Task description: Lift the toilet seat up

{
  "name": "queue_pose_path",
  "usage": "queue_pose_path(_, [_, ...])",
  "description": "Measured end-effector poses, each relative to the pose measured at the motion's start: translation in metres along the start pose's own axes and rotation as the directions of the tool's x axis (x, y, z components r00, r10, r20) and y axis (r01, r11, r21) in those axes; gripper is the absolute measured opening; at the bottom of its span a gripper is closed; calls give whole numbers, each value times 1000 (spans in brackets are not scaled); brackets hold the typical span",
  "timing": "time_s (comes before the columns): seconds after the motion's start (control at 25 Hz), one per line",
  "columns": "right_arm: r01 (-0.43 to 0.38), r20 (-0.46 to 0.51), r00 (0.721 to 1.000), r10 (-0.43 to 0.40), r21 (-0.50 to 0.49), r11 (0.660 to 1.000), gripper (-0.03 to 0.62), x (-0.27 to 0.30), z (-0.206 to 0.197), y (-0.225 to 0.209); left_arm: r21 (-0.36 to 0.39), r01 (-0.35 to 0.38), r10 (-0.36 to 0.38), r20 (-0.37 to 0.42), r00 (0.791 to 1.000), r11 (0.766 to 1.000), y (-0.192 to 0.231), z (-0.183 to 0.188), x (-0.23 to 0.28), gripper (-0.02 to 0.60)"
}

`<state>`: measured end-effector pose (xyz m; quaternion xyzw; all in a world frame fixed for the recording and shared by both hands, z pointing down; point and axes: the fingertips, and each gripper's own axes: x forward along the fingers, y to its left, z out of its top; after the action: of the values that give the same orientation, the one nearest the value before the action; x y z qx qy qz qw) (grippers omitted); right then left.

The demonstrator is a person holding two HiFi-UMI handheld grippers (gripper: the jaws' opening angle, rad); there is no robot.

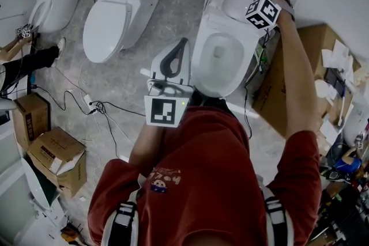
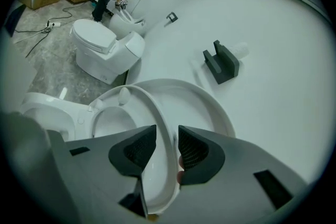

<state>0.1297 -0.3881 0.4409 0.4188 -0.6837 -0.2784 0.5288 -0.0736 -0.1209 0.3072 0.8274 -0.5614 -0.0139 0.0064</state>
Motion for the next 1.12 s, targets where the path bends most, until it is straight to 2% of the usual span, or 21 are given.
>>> queue_pose_path(0.28, [19, 79, 996, -31, 149, 989, 130, -31, 2, 9, 10, 0, 0, 8, 1000, 1000, -6, 2, -8, 9])
queue_pose_path(0.6, [-50, 103, 995, 15, 349, 936, 143, -70, -11, 65, 19, 7, -8, 16, 1000, 1000, -19, 8, -16, 9])
queue_pose_path(0.88, [-112, 103, 992, 71, 474, 873, 150, -105, -29, 119, 20, 10, -10, 24, 1000, 1000, -32, 12, -22, 9])
queue_pose_path(1.12, [-130, 96, 991, 91, 605, 786, 155, -136, -45, 151, 23, 17, -18, 32, 999, 1000, -45, 13, -25, 9])
